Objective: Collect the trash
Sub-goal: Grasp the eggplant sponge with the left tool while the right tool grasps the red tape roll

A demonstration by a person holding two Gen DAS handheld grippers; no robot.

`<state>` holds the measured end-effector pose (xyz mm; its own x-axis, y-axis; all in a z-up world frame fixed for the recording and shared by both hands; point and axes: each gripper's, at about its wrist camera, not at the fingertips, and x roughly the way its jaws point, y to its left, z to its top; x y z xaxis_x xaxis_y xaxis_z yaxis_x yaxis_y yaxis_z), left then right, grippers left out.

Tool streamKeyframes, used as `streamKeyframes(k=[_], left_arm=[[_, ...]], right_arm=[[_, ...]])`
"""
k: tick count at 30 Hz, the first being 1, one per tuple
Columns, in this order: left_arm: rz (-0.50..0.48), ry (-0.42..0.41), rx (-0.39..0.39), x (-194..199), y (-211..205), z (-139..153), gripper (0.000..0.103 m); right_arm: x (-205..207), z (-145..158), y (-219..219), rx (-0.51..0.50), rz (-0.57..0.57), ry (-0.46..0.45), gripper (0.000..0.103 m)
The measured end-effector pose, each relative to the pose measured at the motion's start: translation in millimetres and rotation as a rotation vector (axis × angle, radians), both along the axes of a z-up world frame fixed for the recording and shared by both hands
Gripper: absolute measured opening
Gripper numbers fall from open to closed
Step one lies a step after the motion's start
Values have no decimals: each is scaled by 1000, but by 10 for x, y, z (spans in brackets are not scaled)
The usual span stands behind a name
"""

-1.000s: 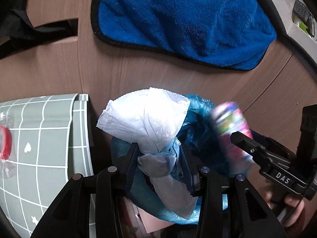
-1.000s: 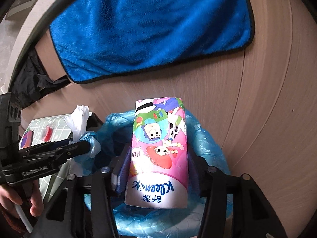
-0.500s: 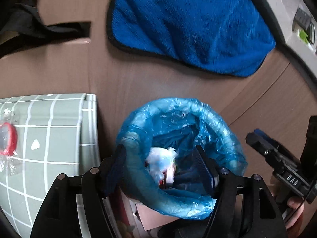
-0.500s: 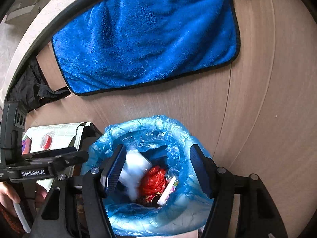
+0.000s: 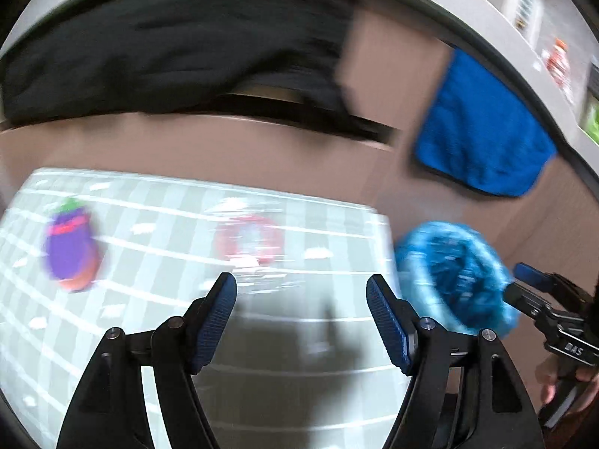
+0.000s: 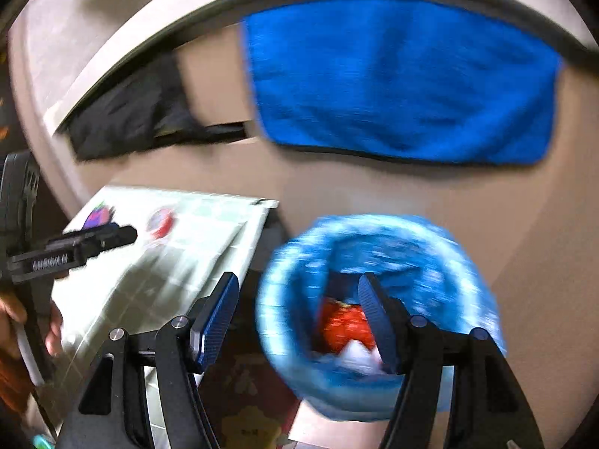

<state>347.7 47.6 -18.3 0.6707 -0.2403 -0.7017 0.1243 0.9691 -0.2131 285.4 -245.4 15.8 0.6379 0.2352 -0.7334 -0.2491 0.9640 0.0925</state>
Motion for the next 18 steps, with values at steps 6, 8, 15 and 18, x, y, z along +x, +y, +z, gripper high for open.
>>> streamKeyframes(k=[6,8,15,18], left_arm=[[206,-3,-12,-193,1076,-81,72],[272,-7,-42,-263,1407,-121,72],[382,-1,-58,-344,1969,-332,72],[411,8,-52,-331,2096,-402,72]], right_arm=[[187,-141,834,-29,108,58,64],[336,-224,1159,-32,159,84,64],[827,-582,2076,-103,241,131,61],[1038,-713,2382,-132,231,135,61]])
